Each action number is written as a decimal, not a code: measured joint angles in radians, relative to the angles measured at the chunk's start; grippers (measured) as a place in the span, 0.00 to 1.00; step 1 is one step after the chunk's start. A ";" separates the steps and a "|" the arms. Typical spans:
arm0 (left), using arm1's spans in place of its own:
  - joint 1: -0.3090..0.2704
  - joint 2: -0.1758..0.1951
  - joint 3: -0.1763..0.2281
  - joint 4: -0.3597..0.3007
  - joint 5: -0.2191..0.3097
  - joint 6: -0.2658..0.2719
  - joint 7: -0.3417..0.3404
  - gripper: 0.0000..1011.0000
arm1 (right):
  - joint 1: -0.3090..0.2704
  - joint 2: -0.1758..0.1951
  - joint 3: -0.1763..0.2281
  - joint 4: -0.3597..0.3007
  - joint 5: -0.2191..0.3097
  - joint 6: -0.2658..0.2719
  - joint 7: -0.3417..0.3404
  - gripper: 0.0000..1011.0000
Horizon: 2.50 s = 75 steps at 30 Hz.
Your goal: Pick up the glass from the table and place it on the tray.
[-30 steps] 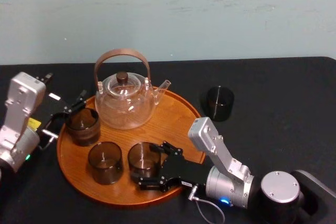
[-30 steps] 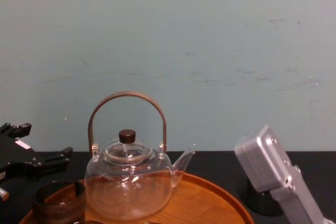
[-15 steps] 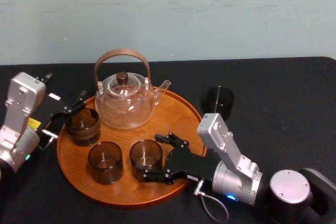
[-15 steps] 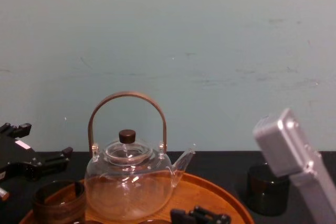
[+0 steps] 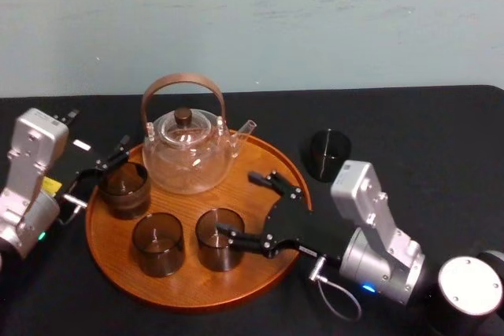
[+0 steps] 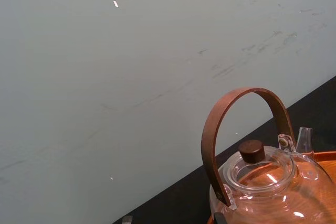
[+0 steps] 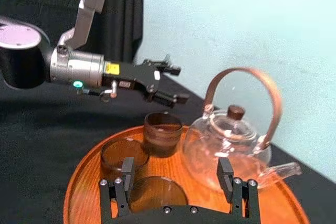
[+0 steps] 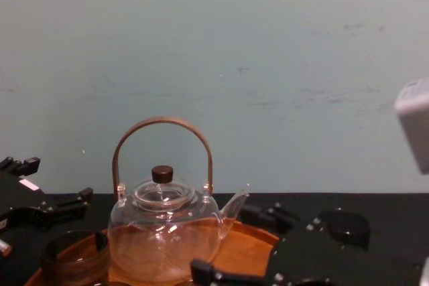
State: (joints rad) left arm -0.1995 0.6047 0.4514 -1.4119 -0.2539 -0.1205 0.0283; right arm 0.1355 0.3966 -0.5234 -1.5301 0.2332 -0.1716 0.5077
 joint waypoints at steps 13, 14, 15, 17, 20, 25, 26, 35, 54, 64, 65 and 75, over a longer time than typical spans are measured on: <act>0.000 0.000 0.000 0.000 0.000 0.000 0.000 0.99 | -0.074 0.024 0.088 -0.067 -0.011 -0.026 -0.063 0.99; 0.000 0.000 0.000 0.000 0.000 0.000 0.000 0.99 | -0.084 0.025 0.100 -0.071 -0.011 -0.027 -0.071 0.99; 0.000 0.000 0.000 0.000 0.000 0.000 0.000 0.99 | -0.089 0.026 0.106 -0.073 -0.011 -0.027 -0.075 0.99; 0.000 0.000 0.000 0.000 0.000 0.000 0.000 0.99 | -0.100 0.026 0.119 -0.077 -0.011 -0.027 -0.083 0.99; 0.000 0.000 0.000 0.000 0.000 0.000 0.000 0.99 | -0.124 0.028 0.147 -0.086 -0.009 -0.026 -0.102 0.99; 0.000 0.000 0.000 0.000 0.000 0.000 0.000 0.99 | -0.157 0.026 0.191 -0.091 0.010 -0.024 -0.121 0.99; 0.000 0.000 0.000 0.000 0.000 0.000 0.000 0.99 | -0.167 0.026 0.206 -0.091 0.016 -0.021 -0.127 0.99; 0.000 0.000 0.000 0.000 0.000 0.000 0.000 0.99 | -0.225 0.023 0.286 -0.103 0.020 0.005 -0.177 0.99; 0.000 0.000 0.000 0.000 0.000 0.000 0.000 0.99 | -0.166 0.002 0.344 -0.010 0.038 0.075 -0.156 0.99; 0.000 0.000 0.000 0.000 0.000 0.000 0.000 0.99 | -0.087 -0.003 0.338 0.068 0.052 0.097 -0.129 0.99; 0.000 0.000 0.000 0.000 0.000 0.000 0.000 0.99 | -0.081 -0.003 0.336 0.075 0.053 0.099 -0.126 0.99; 0.000 0.000 0.000 0.000 0.000 0.000 0.000 0.99 | 0.020 -0.005 0.294 0.179 0.067 0.127 -0.080 0.99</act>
State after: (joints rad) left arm -0.1995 0.6047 0.4514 -1.4120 -0.2539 -0.1205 0.0283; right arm 0.1555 0.3915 -0.2292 -1.3513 0.2998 -0.0446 0.4281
